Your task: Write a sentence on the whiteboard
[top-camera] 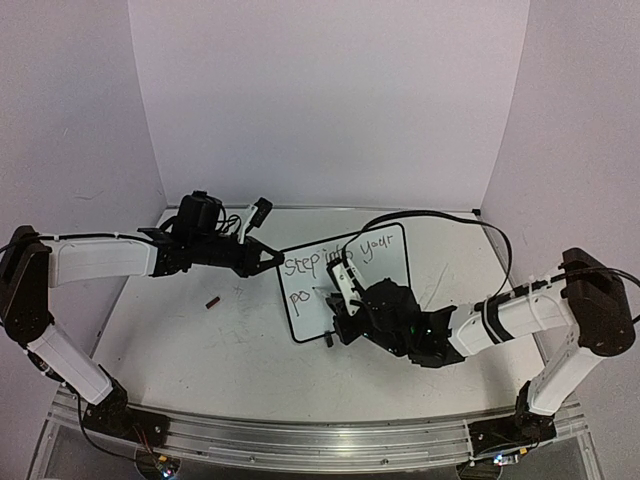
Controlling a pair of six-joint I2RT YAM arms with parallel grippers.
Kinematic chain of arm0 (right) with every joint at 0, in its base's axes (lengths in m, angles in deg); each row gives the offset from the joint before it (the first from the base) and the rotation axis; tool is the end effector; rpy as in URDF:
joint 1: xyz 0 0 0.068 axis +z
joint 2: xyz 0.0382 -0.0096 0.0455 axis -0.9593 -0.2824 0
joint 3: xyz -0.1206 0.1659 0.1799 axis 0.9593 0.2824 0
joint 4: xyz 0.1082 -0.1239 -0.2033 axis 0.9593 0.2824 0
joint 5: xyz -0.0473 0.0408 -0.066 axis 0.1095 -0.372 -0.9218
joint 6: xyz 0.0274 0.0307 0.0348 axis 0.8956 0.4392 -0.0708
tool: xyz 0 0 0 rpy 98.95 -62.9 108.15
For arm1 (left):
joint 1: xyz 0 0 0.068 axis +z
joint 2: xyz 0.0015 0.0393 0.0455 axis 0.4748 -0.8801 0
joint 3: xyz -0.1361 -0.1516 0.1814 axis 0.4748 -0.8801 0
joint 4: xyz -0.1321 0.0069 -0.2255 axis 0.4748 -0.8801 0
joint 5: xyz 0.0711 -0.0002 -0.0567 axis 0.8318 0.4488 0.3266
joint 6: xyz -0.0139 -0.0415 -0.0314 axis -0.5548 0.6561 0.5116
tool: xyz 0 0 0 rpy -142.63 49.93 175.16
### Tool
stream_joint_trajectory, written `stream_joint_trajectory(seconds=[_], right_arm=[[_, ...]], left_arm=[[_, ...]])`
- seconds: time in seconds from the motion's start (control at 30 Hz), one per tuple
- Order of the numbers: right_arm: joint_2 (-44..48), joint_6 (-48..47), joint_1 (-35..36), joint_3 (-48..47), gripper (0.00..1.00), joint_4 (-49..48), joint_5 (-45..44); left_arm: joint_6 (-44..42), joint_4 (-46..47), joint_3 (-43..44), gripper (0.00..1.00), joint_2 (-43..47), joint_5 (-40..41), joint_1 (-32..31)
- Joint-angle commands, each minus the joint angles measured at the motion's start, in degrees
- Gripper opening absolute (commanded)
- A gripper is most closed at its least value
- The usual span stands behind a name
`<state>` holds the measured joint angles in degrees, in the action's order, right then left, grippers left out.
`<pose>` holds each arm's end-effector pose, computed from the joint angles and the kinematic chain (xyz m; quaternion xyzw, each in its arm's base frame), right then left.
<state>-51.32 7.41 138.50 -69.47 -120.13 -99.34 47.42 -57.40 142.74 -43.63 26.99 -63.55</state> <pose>0.1579 0.3088 0.1953 -0.3257 0.7391 0.2037 0.5533 0.2661 -0.2098 0.2502 0.3322 0.7750 -0.3851 0.3752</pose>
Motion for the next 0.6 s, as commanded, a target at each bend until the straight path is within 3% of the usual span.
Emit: stream_joint_trajectory(seconds=[0.0, 0.57], right_arm=[[-1.1, 0.1, -0.1, -2.2, 0.0, -0.8, -1.7], [-1.5, 1.9, -0.1, -1.4, 0.0, 1.5, -0.9]], left_arm=[[-3.9, -2.7, -1.3, 0.0, 0.8, 4.4, 0.0], [-4.1, -2.8, -1.3, 0.0, 1.1, 4.7, -0.2]])
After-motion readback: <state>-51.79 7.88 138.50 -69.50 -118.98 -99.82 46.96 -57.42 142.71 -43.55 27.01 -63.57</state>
